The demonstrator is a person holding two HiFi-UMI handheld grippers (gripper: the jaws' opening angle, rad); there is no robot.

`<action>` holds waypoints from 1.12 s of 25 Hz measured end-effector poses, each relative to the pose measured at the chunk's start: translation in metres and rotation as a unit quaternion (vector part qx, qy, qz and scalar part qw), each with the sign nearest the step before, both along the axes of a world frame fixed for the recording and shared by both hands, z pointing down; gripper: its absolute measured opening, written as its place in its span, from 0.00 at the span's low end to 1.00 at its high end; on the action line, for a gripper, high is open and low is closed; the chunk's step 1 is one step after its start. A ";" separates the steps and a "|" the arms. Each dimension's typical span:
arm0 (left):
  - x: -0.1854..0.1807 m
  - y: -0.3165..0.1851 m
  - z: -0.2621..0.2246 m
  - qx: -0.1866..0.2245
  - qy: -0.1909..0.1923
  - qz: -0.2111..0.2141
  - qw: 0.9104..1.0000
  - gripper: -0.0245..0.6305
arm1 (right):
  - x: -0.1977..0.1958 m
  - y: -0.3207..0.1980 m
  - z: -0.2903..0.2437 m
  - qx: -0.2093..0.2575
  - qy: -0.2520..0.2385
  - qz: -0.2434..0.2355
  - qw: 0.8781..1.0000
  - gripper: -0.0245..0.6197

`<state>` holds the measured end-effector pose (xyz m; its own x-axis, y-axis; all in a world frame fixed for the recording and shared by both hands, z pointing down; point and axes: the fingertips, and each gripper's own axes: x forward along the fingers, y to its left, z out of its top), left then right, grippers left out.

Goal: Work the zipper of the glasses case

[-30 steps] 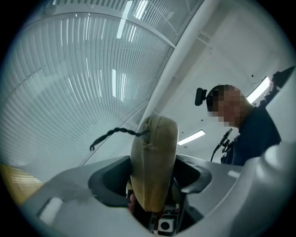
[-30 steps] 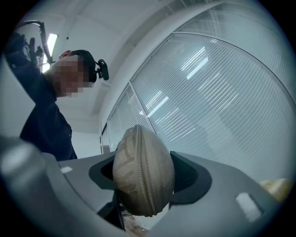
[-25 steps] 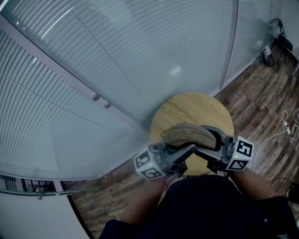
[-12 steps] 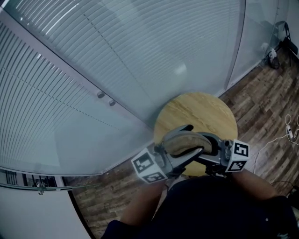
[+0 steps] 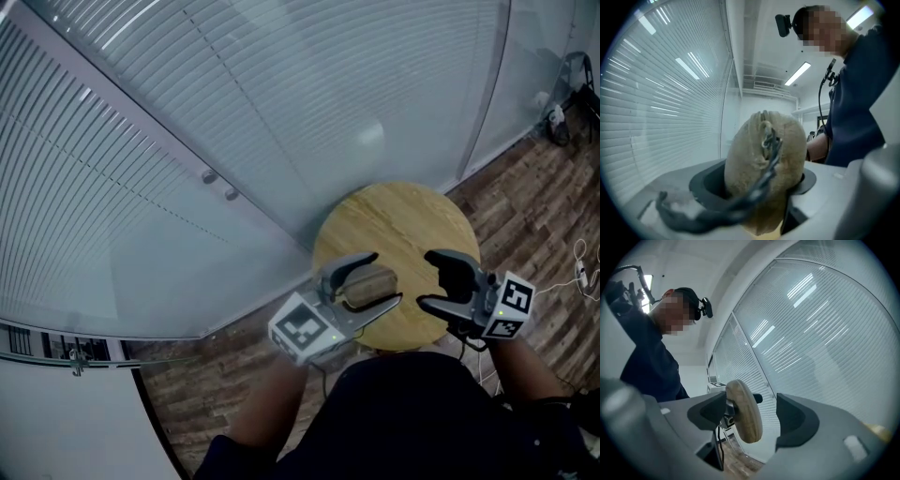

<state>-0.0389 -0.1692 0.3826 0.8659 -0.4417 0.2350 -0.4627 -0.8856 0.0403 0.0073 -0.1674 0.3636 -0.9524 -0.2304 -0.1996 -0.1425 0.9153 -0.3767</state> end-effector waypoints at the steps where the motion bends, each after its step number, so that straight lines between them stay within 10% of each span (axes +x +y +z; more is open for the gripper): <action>1: -0.001 0.000 0.006 0.002 -0.012 -0.001 1.000 0.53 | -0.002 0.000 -0.004 0.012 0.019 -0.002 1.000 0.57; 7: 0.003 -0.007 0.034 -0.003 -0.061 0.000 0.998 0.53 | -0.032 0.007 -0.035 0.121 0.141 -0.022 0.982 0.56; 12: 0.009 -0.007 0.051 -0.013 -0.102 0.011 0.995 0.53 | -0.059 0.027 -0.027 0.180 0.270 -0.071 0.943 0.49; 28: 0.009 0.011 0.112 -0.025 -0.249 0.047 0.967 0.53 | -0.103 0.041 0.026 0.219 0.348 -0.150 0.899 0.32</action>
<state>-0.0303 -0.1579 0.4950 0.6755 -0.3433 0.6525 -0.3528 -0.9276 -0.1228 -0.0960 -0.1267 0.3898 -0.8875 0.0128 0.4605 0.0732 0.9908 0.1135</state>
